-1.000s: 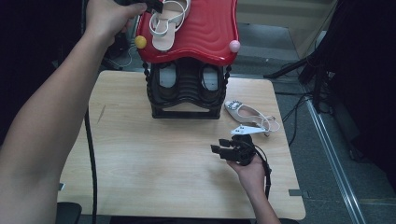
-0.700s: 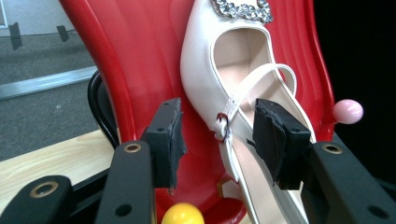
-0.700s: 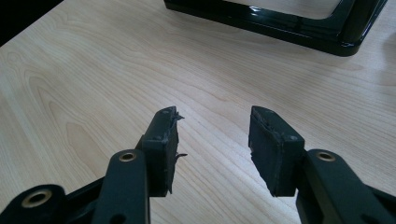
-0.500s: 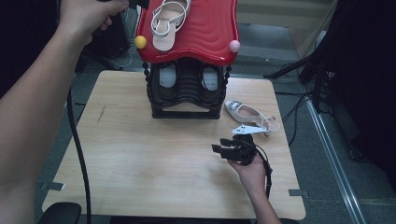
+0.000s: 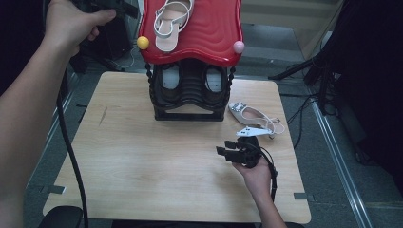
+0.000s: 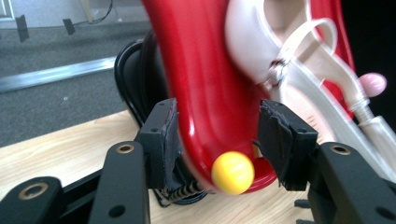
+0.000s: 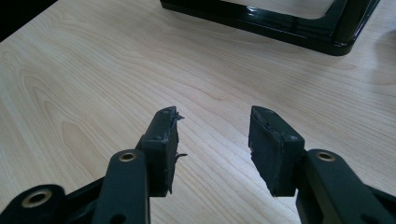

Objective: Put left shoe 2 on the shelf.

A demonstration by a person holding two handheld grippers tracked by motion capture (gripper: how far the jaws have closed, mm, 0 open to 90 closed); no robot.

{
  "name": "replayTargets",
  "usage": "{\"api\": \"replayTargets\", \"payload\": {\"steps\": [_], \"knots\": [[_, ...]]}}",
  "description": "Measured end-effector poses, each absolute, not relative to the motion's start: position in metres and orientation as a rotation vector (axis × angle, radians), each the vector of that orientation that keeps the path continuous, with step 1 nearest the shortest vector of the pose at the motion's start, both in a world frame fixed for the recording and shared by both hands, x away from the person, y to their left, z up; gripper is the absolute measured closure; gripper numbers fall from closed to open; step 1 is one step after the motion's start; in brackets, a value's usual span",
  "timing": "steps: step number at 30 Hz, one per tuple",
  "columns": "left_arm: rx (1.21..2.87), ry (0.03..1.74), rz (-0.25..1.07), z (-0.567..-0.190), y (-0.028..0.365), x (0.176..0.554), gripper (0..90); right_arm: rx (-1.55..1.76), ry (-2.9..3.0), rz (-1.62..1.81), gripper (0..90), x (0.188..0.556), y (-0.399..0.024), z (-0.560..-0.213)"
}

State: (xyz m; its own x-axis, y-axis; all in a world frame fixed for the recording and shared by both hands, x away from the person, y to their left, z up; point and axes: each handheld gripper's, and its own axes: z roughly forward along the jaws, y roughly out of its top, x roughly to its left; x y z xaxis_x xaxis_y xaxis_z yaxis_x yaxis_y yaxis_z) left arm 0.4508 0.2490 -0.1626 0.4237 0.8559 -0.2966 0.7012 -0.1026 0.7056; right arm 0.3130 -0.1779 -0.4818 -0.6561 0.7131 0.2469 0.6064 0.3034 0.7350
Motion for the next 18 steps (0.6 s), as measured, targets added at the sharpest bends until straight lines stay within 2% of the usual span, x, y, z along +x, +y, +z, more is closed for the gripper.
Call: {"api": "replayTargets", "payload": {"steps": [18], "knots": [[1.858,1.352,0.201,-0.212,0.273,0.447,47.7,1.243,2.423,1.283,53.8,0.314,-0.179,-0.482]]}}
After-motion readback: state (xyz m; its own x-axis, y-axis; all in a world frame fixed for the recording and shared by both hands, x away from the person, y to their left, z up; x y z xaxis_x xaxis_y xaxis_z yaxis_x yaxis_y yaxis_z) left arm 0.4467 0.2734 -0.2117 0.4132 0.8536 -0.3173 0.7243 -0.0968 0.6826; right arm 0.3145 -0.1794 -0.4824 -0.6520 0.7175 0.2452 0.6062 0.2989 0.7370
